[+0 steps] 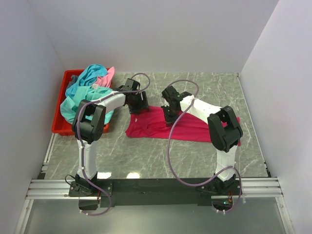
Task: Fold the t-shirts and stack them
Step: Fold the tshirt
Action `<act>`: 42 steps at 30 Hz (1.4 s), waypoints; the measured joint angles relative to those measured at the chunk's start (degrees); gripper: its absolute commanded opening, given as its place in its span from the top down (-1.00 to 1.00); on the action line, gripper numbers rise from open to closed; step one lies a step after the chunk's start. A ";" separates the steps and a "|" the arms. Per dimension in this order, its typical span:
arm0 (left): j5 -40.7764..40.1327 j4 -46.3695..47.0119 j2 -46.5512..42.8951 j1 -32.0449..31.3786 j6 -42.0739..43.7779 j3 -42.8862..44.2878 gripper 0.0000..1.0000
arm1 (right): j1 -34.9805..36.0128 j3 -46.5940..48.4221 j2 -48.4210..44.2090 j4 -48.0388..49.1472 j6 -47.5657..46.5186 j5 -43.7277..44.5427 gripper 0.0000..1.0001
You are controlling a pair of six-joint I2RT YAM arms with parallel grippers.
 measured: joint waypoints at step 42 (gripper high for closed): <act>0.04 -0.09 0.02 0.00 0.02 0.07 -0.46 | 0.52 8.85 3.52 2.21 -5.01 -2.60 0.21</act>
